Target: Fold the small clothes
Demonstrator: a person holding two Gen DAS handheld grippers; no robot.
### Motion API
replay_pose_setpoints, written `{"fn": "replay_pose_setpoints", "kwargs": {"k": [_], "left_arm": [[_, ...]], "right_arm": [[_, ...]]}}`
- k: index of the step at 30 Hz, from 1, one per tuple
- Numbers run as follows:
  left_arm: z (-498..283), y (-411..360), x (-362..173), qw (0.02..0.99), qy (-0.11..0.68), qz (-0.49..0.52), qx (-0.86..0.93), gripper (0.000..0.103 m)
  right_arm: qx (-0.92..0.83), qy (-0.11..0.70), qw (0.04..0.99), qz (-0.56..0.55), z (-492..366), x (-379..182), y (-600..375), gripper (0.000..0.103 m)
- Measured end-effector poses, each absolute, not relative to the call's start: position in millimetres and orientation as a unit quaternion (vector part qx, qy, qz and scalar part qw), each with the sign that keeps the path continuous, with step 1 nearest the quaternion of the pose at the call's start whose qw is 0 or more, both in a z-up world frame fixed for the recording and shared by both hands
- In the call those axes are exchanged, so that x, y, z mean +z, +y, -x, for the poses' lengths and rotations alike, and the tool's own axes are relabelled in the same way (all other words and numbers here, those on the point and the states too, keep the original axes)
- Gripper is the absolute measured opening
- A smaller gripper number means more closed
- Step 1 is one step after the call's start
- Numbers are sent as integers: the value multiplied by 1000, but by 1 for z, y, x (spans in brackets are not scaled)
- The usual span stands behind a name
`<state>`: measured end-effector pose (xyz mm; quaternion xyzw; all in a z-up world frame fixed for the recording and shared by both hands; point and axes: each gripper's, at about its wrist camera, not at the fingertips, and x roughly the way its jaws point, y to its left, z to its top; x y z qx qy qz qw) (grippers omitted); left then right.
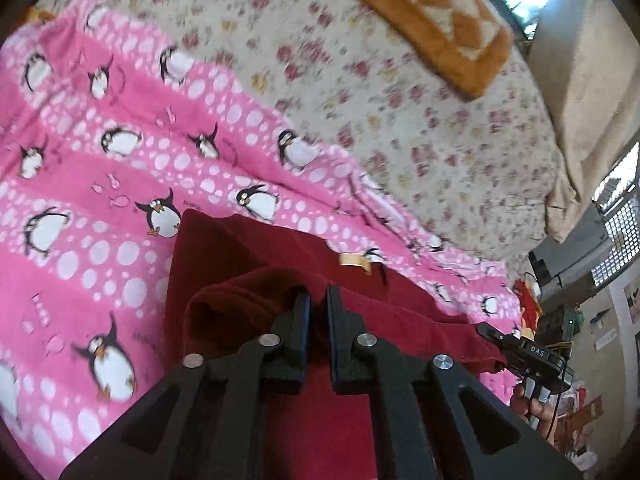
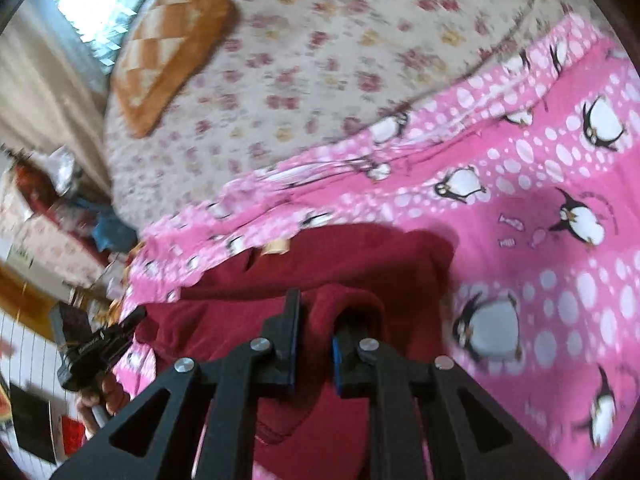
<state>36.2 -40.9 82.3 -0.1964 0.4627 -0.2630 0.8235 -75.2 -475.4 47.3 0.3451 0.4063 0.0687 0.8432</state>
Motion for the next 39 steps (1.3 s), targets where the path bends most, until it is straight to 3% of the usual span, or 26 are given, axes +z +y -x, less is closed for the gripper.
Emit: {"fn": "replay_pose_setpoints", "kwargs": {"k": [4, 5, 6, 8, 10, 16, 26, 31, 39], "left_arm": [[-49, -40, 77, 812, 466, 213, -279, 0], [-49, -39, 80, 815, 462, 209, -279, 13], [-49, -36, 86, 823, 449, 211, -279, 20], [-50, -27, 98, 830, 426, 229, -276, 38], [-52, -20, 105, 830, 421, 243, -272, 39], [-39, -17, 116, 840, 409, 230, -273, 39], [-76, -46, 45, 829, 503, 168, -178, 39], [-86, -47, 26, 831, 515, 149, -145, 38], [-47, -32, 61, 845, 480, 150, -179, 38]], "right_arm": [[58, 432, 843, -314, 55, 38, -473, 18], [60, 429, 848, -305, 55, 41, -471, 23], [64, 418, 857, -293, 56, 48, -469, 27], [67, 400, 869, -284, 62, 60, -469, 45], [43, 380, 883, -273, 69, 72, -471, 62], [71, 337, 907, -241, 91, 99, -456, 62], [-3, 422, 884, -199, 25, 39, -437, 61], [-25, 453, 867, -205, 6, 12, -444, 50], [-19, 427, 891, -155, 59, 61, -420, 51]]}}
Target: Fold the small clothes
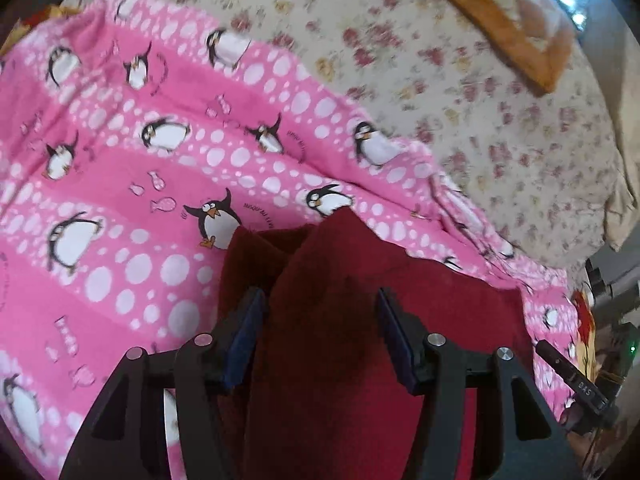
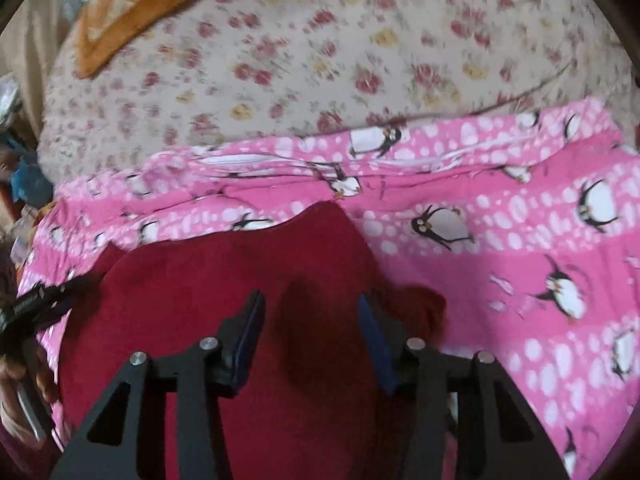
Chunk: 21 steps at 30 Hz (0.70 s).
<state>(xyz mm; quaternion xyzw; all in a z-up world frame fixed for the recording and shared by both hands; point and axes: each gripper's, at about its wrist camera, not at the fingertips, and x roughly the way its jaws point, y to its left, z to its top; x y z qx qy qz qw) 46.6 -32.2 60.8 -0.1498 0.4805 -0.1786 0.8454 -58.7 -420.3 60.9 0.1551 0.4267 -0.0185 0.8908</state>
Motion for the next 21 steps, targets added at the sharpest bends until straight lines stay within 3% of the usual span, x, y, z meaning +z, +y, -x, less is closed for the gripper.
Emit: {"fn": "replay_pose_setpoints", "kwargs": {"k": [7, 14, 21], "left_arm": [[6, -26, 82, 843, 469, 153, -212, 38], [46, -36, 63, 839, 486, 122, -212, 38], [65, -18, 63, 849, 459, 154, -210, 38]], "right_arm": [[9, 424, 898, -118, 110, 74, -398, 53], [-9, 461, 883, -89, 114, 30, -391, 52], [-1, 441, 893, -91, 132, 63, -381, 52]]}}
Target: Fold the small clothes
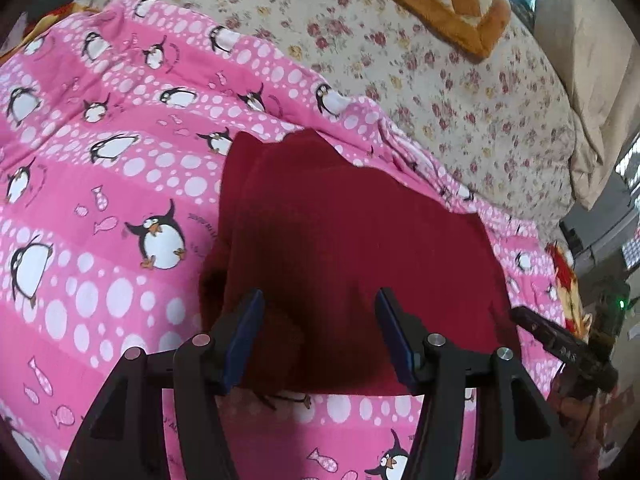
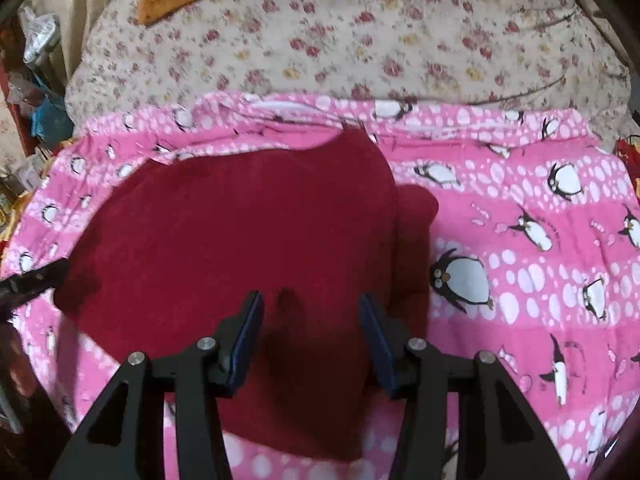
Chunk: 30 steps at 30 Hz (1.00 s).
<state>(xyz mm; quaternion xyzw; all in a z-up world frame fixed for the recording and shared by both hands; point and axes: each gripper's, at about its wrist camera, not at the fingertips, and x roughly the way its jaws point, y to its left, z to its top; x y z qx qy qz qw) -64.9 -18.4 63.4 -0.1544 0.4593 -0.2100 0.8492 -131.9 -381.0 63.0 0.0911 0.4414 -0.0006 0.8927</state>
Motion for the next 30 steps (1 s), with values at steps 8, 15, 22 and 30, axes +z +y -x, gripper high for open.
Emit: {"fn": "replay_pose_setpoints", "kwargs": {"k": [8, 15, 22, 30], "left_arm": [[67, 12, 57, 836, 437, 238, -231, 38], [66, 28, 55, 836, 429, 259, -225, 38], [61, 26, 48, 843, 442, 231, -201, 38], [62, 17, 50, 857, 437, 192, -193, 38]], "right_arm": [[-5, 469, 880, -69, 139, 38, -368, 53], [3, 469, 880, -74, 138, 49, -357, 53], [33, 466, 882, -66, 124, 56, -325, 56], [27, 477, 876, -61, 123, 45, -318, 56]]}}
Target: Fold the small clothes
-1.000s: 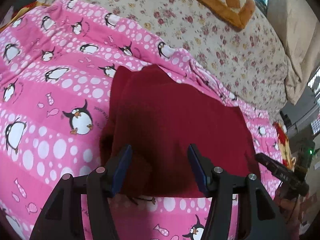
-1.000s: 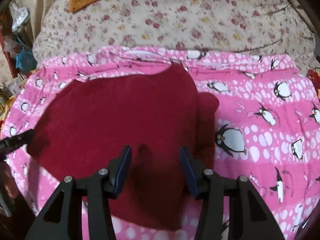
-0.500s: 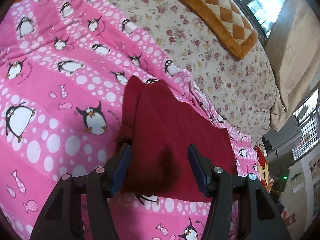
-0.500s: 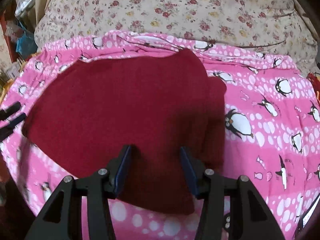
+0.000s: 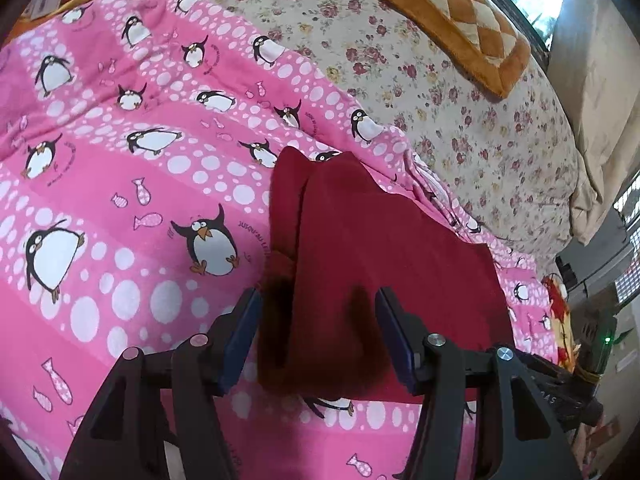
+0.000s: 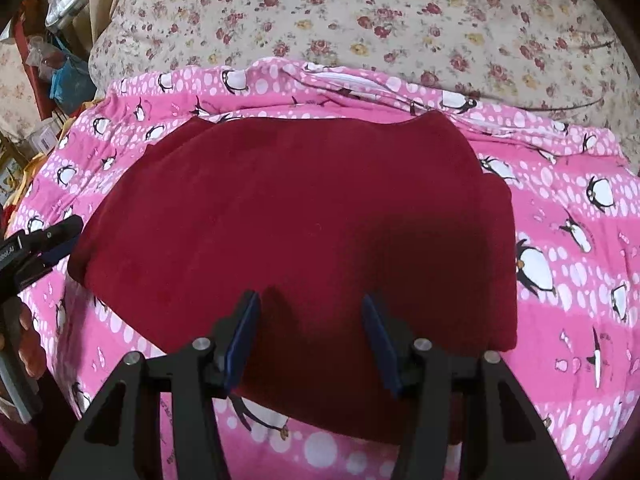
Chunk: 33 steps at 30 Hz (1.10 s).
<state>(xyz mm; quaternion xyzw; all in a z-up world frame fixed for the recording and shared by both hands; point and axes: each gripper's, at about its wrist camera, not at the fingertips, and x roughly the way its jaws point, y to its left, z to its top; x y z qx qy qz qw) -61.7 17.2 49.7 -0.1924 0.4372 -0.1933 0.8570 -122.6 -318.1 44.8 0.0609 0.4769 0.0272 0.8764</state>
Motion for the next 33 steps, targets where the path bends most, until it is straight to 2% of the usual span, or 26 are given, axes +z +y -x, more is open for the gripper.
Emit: {"fn": "replay_pose_setpoints", "kwargs": {"k": [10, 16, 22, 25, 33], "left_arm": [[63, 9, 52, 875, 426, 150, -175, 38], [61, 9, 52, 874, 428, 152, -173, 38], [53, 12, 48, 853, 441, 196, -197, 38], [43, 14, 43, 839, 454, 222, -200, 45], [9, 13, 35, 826, 479, 231, -188, 46]], "right_arm": [[25, 476, 876, -77, 125, 33, -329, 62], [31, 474, 875, -94, 129, 42, -333, 62], [12, 448, 881, -149, 132, 45, -362, 63], [26, 447, 875, -187, 130, 32, -376, 63], [74, 408, 891, -187, 132, 40, -374, 63]]}}
